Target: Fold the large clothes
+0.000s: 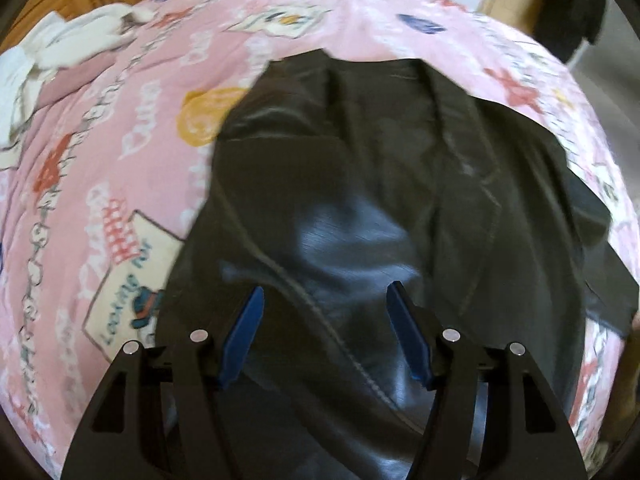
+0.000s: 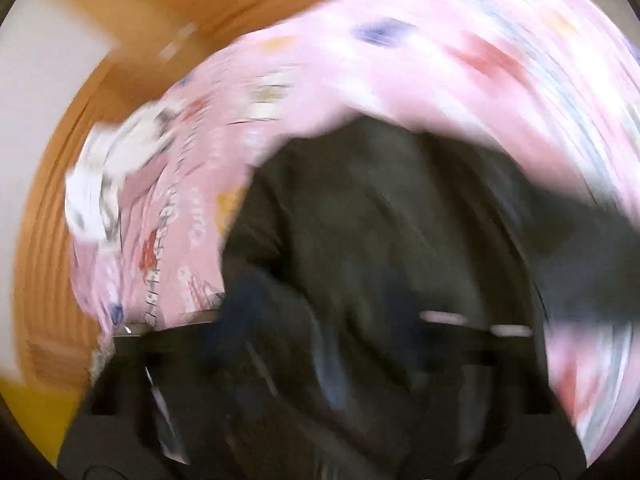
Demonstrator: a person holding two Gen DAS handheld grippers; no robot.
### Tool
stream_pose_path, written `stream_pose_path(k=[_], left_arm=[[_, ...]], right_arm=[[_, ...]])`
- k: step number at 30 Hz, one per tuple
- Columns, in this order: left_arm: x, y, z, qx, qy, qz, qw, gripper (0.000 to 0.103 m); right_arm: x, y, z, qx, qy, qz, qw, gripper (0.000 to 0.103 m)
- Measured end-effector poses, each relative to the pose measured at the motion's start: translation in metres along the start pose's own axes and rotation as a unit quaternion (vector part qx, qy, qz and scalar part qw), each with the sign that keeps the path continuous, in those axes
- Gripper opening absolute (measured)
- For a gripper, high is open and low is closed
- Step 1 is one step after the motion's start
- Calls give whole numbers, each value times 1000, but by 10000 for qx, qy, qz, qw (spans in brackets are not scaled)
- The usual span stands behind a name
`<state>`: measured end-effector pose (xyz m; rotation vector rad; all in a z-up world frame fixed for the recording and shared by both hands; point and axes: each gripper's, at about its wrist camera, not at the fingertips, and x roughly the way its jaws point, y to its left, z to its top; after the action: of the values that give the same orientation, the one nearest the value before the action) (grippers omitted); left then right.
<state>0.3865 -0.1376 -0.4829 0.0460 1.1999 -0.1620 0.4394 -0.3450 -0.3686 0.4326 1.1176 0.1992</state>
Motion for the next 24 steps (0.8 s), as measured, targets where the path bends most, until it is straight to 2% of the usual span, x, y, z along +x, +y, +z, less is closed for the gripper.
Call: stream_pose_path(k=[1, 2, 4, 5, 6, 7, 8, 9, 10, 12, 13, 16, 17, 18, 19, 20, 21, 23, 24], left_arm=[[1, -7, -5, 166, -74, 5, 9998, 61], [3, -12, -9, 297, -107, 57, 9995, 58], [10, -16, -17, 412, -75, 112, 9991, 54], [17, -16, -24, 415, 19, 77, 9991, 51], [25, -14, -30, 374, 144, 16, 9992, 51], [31, -12, -35, 328, 233, -19, 9992, 51], [38, -8, -40, 277, 325, -59, 9991, 50], [45, -6, -47, 270, 401, -70, 9988, 50], [49, -6, -53, 325, 403, -80, 9986, 50], [52, -7, -61, 501, 326, -71, 9982, 50], [53, -9, -62, 578, 290, -57, 9979, 50], [56, -10, -64, 679, 252, -85, 9973, 50], [58, -10, -63, 656, 262, -116, 9974, 50], [57, -9, -62, 638, 260, -141, 9975, 50], [57, -9, -63, 626, 258, -151, 9976, 50], [56, -8, -62, 616, 254, -155, 9977, 50], [53, -7, -61, 625, 246, -159, 9976, 50], [45, 0, -61, 529, 196, -144, 9983, 49], [38, 6, -62, 394, 160, -188, 9989, 49]], right_arm=[[27, 18, 23, -373, 317, 115, 9987, 28], [65, 40, 46, -744, 897, 66, 9932, 28], [122, 70, 69, -1147, 1833, 53, 9763, 29], [141, 81, 75, -1300, 1984, -68, 9715, 29], [169, 96, 82, -1535, 2191, -393, 9628, 29], [188, 104, 84, -1648, 2410, -583, 9547, 33], [196, 108, 83, -1674, 2532, -651, 9506, 49], [211, 112, 83, -1644, 2693, -735, 9461, 55], [218, 115, 83, -1595, 2691, -739, 9469, 61], [226, 118, 82, -1497, 2648, -864, 9487, 65], [232, 118, 80, -1473, 2685, -936, 9473, 71], [250, 125, 71, -1805, 2805, -1616, 9288, 74], [251, 127, 65, -1907, 2808, -1587, 9272, 74], [251, 130, 62, -1929, 2804, -1324, 9309, 73], [251, 133, 58, -2018, 2766, -1271, 9309, 69], [251, 138, 52, -2255, 2667, -1323, 9276, 52], [252, 144, 46, -2560, 2612, -1332, 9211, 45], [251, 155, 38, -2987, 2477, -1375, 9113, 33], [250, 158, 39, -2990, 2403, -1374, 9132, 31]])
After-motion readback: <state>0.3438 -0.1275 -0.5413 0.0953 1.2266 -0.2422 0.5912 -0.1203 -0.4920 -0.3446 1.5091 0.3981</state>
